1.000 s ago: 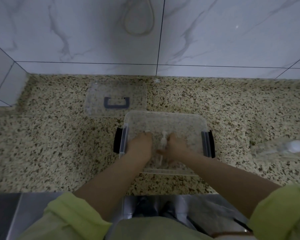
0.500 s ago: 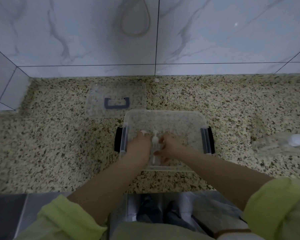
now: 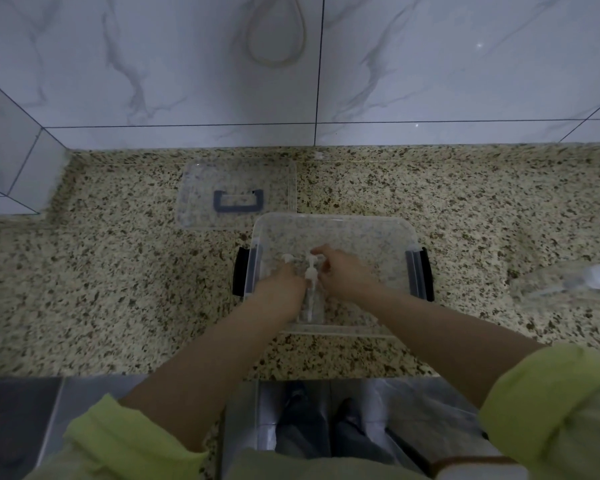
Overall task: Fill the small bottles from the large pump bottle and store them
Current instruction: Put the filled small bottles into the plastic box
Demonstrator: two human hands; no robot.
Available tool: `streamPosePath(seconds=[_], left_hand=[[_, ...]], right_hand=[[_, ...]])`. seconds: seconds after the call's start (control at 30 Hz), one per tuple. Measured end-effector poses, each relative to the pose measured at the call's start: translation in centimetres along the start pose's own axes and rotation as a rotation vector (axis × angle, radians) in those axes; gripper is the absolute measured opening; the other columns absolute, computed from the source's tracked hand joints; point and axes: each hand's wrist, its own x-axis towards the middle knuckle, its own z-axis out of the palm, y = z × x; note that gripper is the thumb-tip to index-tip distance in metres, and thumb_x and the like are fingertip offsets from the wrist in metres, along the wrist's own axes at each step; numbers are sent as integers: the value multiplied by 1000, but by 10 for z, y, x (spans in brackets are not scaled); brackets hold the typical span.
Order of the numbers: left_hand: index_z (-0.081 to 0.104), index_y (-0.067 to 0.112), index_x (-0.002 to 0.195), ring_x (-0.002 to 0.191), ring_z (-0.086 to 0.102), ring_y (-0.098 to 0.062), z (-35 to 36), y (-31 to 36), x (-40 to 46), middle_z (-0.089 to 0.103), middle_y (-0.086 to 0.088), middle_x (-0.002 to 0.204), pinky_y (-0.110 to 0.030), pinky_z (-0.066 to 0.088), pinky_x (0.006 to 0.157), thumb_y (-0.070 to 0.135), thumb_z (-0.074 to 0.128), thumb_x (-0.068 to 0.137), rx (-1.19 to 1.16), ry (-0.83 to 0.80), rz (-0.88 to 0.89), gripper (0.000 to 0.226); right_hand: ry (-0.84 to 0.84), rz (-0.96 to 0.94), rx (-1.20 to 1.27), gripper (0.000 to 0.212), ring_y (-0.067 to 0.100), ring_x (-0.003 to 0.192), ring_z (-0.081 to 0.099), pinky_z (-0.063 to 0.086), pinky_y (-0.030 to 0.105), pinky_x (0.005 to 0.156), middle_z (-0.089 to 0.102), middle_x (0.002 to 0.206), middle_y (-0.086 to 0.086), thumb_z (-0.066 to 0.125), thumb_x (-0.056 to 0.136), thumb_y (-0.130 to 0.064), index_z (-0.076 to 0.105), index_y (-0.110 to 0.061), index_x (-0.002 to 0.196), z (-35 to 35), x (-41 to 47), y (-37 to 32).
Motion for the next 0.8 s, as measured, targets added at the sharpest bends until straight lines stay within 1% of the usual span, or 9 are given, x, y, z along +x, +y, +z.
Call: streamPosePath(seconds=[0.1,0.2,0.23,0.3,0.4,0.5,0.67,0.73,0.8], left_hand=[[35,24,154,135,41,-34,3,-3,0,24,-15,157,-43,47,102,18,44,104,54,-61,62,51],[33,23,155,140,34,-35,-1,-2,2,18,-15,159,-45,45,105,15,47,102,89,-111,36,55],[32,23,155,140,33,-34,-4,-1,1,16,-14,160,-44,44,106,14,47,102,102,-129,30,56],[29,20,156,140,33,-34,-8,2,2,14,-15,160,-42,44,105,14,47,102,104,-158,27,57],[29,19,155,137,36,-32,-10,2,1,16,-15,159,-39,47,99,16,46,103,112,-148,23,55],[28,21,156,138,34,-32,-5,2,2,17,-15,158,-40,47,99,16,46,104,125,-135,18,55],[41,20,149,132,40,-34,-2,0,7,26,-14,153,-43,48,100,15,50,101,78,-149,-13,50],[39,20,151,133,41,-35,-4,0,6,26,-15,154,-43,47,102,13,47,101,70,-156,-22,51],[35,21,153,133,42,-35,-9,2,3,25,-15,156,-41,46,103,13,47,101,84,-175,-19,55]], right_hand=[[-17,-27,-71,53,35,110,57,41,29,82,51,134,19,50,103,-9,41,-21,154,3,3,-1],[-49,-60,-175,62,32,97,50,36,29,76,46,134,20,47,104,-2,31,-24,160,9,4,-1],[-65,-67,-198,65,32,99,49,35,29,75,44,137,20,46,103,-1,28,-24,161,11,5,-2],[-102,-70,-237,70,36,117,51,39,30,78,38,146,21,48,103,-2,21,-26,163,15,7,-2],[-149,-89,-295,68,40,130,47,46,37,93,33,153,25,47,106,-10,16,-29,163,20,10,-4],[-184,-55,-299,67,41,140,39,44,41,104,25,160,26,44,106,-11,15,-30,164,18,12,-7],[-226,-22,-278,66,39,146,33,41,42,109,15,166,23,42,110,-28,5,-26,164,11,7,-8],[-254,3,-278,70,39,148,31,41,42,109,10,167,22,43,110,-28,0,-25,164,8,4,-8],[-263,13,-274,71,39,147,32,42,42,108,12,167,23,44,109,-26,-1,-25,164,4,1,-10]])
